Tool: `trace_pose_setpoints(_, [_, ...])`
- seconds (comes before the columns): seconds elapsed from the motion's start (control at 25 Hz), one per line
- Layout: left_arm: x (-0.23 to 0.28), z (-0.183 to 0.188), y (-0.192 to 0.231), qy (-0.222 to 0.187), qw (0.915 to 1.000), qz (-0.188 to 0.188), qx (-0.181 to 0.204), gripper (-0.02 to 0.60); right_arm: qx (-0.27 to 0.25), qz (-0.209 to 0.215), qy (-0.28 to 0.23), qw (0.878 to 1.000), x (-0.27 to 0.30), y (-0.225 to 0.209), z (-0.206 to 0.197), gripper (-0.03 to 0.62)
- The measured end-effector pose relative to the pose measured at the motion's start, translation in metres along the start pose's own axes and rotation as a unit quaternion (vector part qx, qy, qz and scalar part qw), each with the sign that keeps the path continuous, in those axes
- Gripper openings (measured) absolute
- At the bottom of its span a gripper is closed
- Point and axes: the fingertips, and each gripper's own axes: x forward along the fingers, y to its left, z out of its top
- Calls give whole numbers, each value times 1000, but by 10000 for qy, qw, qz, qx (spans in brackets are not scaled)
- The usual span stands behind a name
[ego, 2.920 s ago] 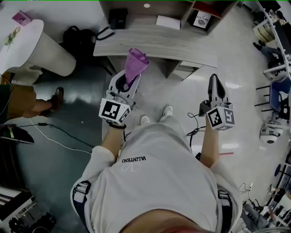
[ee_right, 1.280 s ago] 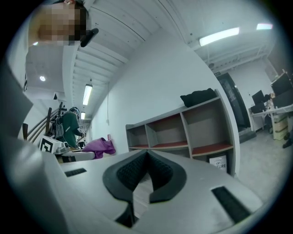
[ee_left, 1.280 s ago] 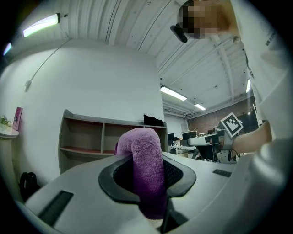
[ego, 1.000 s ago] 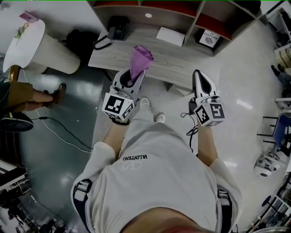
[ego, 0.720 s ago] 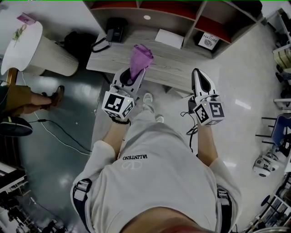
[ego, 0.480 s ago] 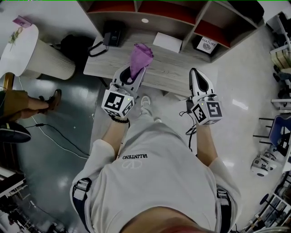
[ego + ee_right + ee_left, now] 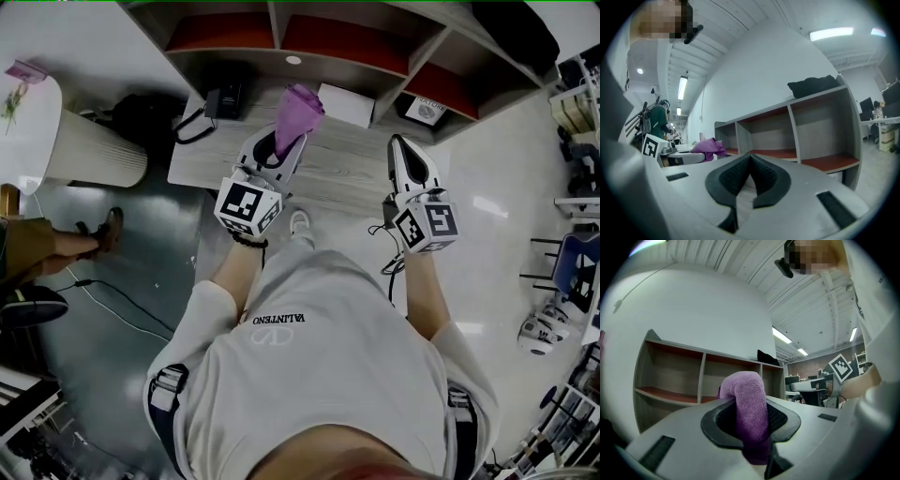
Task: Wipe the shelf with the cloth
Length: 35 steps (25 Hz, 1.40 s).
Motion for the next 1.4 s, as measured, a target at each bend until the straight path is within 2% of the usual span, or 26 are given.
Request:
trace_pose_setpoints(0.36, [49,-13,59,-48,9998,-139,-148,98,-100,-164,19,9998,73,-3,1,-2])
trace_pose_setpoints(0.64, [79,-13,80,-34,9998,-157,-152,98,-152,-265,-19,9995,105,-9,8,-2])
trace_pose_setpoints(1.4, [144,-22,115,304,9985,462,19,98,-37,-150,-22,9999,160,-45,14,-2])
